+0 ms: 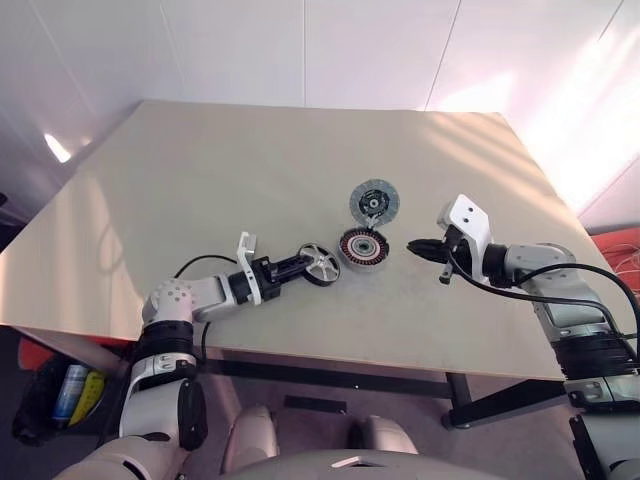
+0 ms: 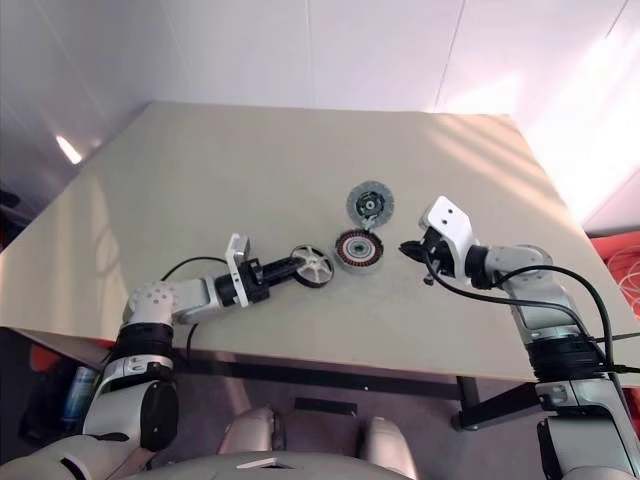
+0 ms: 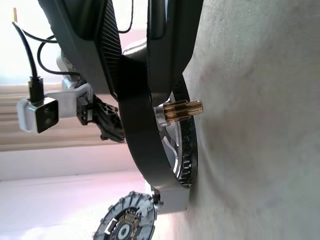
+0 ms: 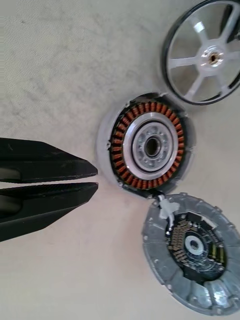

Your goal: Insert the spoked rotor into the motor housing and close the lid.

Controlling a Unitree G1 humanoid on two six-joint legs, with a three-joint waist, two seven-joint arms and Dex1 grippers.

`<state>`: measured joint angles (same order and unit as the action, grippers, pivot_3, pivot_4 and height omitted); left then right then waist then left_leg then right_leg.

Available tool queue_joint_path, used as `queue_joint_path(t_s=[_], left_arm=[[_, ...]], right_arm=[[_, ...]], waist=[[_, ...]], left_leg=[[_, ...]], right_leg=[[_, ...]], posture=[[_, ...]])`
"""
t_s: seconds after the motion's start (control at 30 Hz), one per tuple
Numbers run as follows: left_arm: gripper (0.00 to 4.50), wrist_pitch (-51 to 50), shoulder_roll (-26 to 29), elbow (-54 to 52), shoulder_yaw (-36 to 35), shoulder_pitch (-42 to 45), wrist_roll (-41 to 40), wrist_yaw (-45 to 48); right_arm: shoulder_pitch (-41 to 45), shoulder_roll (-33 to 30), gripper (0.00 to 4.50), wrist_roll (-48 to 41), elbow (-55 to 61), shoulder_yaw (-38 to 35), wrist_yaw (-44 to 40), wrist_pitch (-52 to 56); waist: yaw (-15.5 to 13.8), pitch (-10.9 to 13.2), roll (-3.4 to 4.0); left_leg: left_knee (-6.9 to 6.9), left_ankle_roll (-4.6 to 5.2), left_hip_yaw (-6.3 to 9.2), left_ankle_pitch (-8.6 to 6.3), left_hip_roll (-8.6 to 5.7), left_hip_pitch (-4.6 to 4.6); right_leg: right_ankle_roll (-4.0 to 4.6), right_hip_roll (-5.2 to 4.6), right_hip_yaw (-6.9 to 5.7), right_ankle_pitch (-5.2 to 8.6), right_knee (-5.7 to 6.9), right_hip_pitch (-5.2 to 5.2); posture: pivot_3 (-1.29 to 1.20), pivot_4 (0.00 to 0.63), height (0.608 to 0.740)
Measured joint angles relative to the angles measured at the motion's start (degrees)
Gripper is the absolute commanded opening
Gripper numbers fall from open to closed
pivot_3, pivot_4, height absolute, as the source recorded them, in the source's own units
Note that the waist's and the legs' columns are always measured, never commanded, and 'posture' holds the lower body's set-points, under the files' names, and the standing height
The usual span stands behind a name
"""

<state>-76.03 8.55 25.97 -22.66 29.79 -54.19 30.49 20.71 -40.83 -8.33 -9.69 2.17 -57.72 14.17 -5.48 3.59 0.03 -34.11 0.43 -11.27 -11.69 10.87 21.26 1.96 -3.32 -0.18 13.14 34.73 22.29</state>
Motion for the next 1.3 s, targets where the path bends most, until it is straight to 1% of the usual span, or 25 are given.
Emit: queue_joint_path(t_s=[0.2,0.47,0.63,0.77,0.93,1.3], left_arm=[[0.36,2.4,-1.2,-2.7,0.7,2.1,0.0,0.4],[0.36,3.3,-2.9,-1.2,1.8,8.8,-0.1,2.2],[0.36,4.1,-4.6,6.5,1.8,12.9,0.2,4.0],[0.36,7.5,-6.4,16.2,1.8,17.1,2.2,5.3],[0.36,13.0,-7.6,24.7,2.7,20.6,6.1,8.1],[0.36,20.1,-8.1,35.4,3.4,23.1,13.2,12.4]], right_arm=[[0.0,0.0,0.15,0.8,-1.4,0.4,0.4,-1.2],[0.0,0.0,0.15,2.1,-2.9,0.4,1.1,-1.7],[0.0,-0.1,0.15,2.7,-3.3,0.4,1.5,-1.6],[-0.2,-0.8,0.15,2.7,-3.2,0.4,1.3,-1.0],[-1.0,-1.5,0.15,2.7,-2.7,0.3,1.3,-0.4],[-1.3,-1.9,0.15,2.6,-1.3,0.2,1.8,0.1]], waist=[[-0.1,0.0,-0.02],[-0.1,0.0,-0.03],[-0.1,0.0,-0.04],[-0.2,0.0,-0.05],[-0.2,0.0,-0.06],[-0.4,0.1,-0.06]], left_leg=[[-0.02,0.06,-0.01,-0.03,-0.01,0.10],[-0.06,0.06,-0.01,-0.01,-0.01,0.07],[-0.06,0.26,-0.01,0.09,-0.03,0.08],[-0.07,0.29,0.00,0.09,-0.04,0.08],[-0.07,0.32,0.00,0.08,-0.04,0.08],[-0.09,0.39,0.01,0.09,-0.07,0.09]], right_leg=[[0.00,-0.04,-0.07,0.01,-0.02,0.04],[0.00,-0.04,-0.08,0.01,0.03,0.01],[0.00,-0.04,-0.08,0.00,0.02,0.01],[0.00,-0.05,-0.08,0.00,0.02,0.01],[0.00,-0.06,-0.10,0.00,0.01,0.00],[0.00,-0.19,-0.22,0.00,0.02,-0.04]], posture=[[0.00,0.000,0.740],[0.00,0.000,0.740],[0.00,0.000,0.740],[0.00,0.000,0.740],[0.00,0.000,0.740],[0.00,0.000,0.740]])
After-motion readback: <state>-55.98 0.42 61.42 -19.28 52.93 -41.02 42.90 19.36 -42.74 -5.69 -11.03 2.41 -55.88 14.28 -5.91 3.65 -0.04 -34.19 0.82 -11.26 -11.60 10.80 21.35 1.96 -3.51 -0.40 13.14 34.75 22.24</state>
